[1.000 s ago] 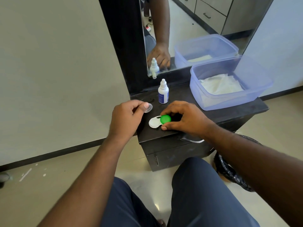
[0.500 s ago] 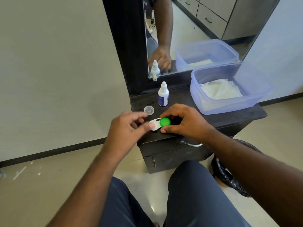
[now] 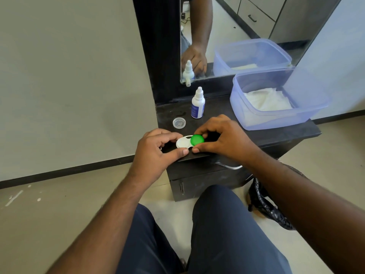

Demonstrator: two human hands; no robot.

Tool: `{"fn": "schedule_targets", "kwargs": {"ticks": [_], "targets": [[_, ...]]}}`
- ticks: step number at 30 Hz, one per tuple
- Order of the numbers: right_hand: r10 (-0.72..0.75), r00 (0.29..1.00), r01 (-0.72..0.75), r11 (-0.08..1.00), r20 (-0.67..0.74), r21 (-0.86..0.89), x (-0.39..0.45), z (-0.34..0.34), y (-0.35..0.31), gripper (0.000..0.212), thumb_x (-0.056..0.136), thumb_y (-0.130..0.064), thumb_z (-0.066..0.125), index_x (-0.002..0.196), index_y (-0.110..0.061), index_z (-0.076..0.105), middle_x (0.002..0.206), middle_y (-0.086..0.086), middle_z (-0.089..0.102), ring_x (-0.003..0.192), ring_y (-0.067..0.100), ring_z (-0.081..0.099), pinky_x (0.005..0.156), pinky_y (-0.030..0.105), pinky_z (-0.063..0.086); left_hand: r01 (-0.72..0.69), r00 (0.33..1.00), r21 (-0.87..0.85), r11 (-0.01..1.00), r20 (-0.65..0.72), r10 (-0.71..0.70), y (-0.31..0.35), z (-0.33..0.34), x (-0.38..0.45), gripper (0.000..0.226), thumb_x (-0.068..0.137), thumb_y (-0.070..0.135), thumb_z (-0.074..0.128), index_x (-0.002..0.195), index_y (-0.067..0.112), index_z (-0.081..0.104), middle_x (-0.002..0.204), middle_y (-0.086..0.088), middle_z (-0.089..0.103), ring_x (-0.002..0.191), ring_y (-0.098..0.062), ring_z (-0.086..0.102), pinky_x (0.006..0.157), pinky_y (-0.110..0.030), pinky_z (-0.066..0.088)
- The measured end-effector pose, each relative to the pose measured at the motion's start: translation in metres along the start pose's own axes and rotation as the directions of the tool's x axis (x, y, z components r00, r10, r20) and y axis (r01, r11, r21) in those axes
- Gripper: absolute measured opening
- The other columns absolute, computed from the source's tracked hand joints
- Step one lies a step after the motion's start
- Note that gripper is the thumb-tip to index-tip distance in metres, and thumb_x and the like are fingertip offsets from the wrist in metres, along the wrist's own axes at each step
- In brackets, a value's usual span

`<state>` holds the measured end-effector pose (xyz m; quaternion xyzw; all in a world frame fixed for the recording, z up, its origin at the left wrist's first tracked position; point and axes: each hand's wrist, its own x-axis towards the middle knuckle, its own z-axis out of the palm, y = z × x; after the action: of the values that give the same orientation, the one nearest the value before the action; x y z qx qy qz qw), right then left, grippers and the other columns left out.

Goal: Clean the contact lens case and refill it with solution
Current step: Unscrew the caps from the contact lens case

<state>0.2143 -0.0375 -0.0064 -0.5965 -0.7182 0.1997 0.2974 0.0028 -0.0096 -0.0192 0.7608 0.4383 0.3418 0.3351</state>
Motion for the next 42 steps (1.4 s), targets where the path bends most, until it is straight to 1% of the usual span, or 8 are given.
{"fn": "schedule_targets", "kwargs": {"ticks": [8,15,20,26,30,35,39,42], "targets": [[-0.062,0.997,0.064,0.997,0.048,-0.040,0.0012,-0.0009,0.0015,0.037,0.072,-0.038,0.080,0.105,-0.024,0.072,0.094,-0.015,0.063,0.093,0.010,0.054,0.080,0.029,0.047,-0.019,1.000,0.039,0.999,0.020,0.018,0.0006,-0.0014,0.0022,0.032,0.072,0.025,0.084,0.103,0.027,0.076,0.092,0.014,0.066,0.093,-0.011,0.057,0.075,-0.017,0.043],[-0.140,0.983,0.141,0.990,0.115,-0.002,0.0009,-0.0043,0.0074,0.041,0.077,-0.034,0.075,0.116,-0.024,0.068,0.101,-0.015,0.059,0.095,0.004,0.055,0.084,0.020,0.044,-0.013,0.999,0.031,0.999,0.032,0.012,-0.0005,-0.0013,0.0036,0.033,0.072,0.025,0.083,0.104,0.028,0.075,0.092,0.012,0.066,0.094,-0.013,0.055,0.076,-0.020,0.042],[-0.060,0.992,0.051,0.996,0.114,0.079,-0.0002,-0.0068,0.0040,0.054,0.069,-0.034,0.082,0.120,-0.025,0.065,0.098,-0.020,0.057,0.094,-0.001,0.055,0.080,0.009,0.040,-0.010,1.000,0.007,1.000,0.005,0.010,-0.0019,0.0003,0.0022,0.033,0.071,0.025,0.085,0.103,0.026,0.075,0.091,0.013,0.066,0.092,-0.015,0.058,0.075,-0.026,0.046],[-0.051,0.996,0.040,0.988,0.076,0.146,-0.0064,-0.0052,0.0079,0.052,0.073,-0.022,0.082,0.122,-0.028,0.063,0.111,-0.010,0.067,0.109,0.006,0.055,0.096,0.019,0.042,0.009,1.000,0.003,1.000,0.012,-0.009,0.0004,-0.0005,0.0020,0.033,0.070,0.024,0.085,0.102,0.025,0.075,0.091,0.012,0.066,0.091,-0.010,0.058,0.073,-0.022,0.044],[-0.045,0.995,0.037,0.995,0.087,0.090,-0.0051,-0.0026,0.0060,0.055,0.069,-0.034,0.083,0.120,-0.031,0.064,0.107,-0.010,0.065,0.106,0.009,0.052,0.091,0.024,0.043,0.005,1.000,0.013,1.000,0.015,-0.005,-0.0005,-0.0007,0.0013,0.033,0.071,0.025,0.084,0.103,0.025,0.075,0.091,0.012,0.066,0.092,-0.010,0.057,0.072,-0.020,0.042],[-0.050,0.991,0.032,0.988,0.121,0.150,-0.0075,-0.0088,0.0056,0.053,0.076,-0.021,0.079,0.123,-0.036,0.060,0.117,-0.015,0.064,0.114,0.007,0.051,0.098,0.027,0.043,0.017,1.000,0.017,1.000,0.023,-0.017,-0.0010,-0.0005,0.0013,0.033,0.072,0.026,0.083,0.104,0.026,0.075,0.093,0.011,0.066,0.095,-0.011,0.057,0.073,-0.017,0.042],[-0.049,0.991,0.034,0.992,0.124,0.122,-0.0056,-0.0068,0.0005,0.064,0.071,-0.033,0.082,0.129,-0.035,0.055,0.109,-0.012,0.060,0.106,0.008,0.053,0.094,0.028,0.045,0.012,0.999,0.020,1.000,0.035,-0.013,-0.0003,-0.0008,0.0012,0.031,0.073,0.027,0.083,0.103,0.026,0.075,0.092,0.010,0.065,0.094,-0.012,0.056,0.072,-0.019,0.040],[-0.073,0.995,0.063,0.988,0.073,0.140,-0.0071,-0.0039,0.0010,0.058,0.075,-0.021,0.080,0.127,-0.033,0.056,0.106,-0.010,0.064,0.104,0.010,0.056,0.095,0.035,0.047,0.020,0.999,0.015,1.000,0.037,-0.021,0.0004,-0.0013,0.0017,0.032,0.072,0.026,0.083,0.103,0.025,0.075,0.090,0.011,0.065,0.091,-0.011,0.056,0.071,-0.019,0.039]]}}
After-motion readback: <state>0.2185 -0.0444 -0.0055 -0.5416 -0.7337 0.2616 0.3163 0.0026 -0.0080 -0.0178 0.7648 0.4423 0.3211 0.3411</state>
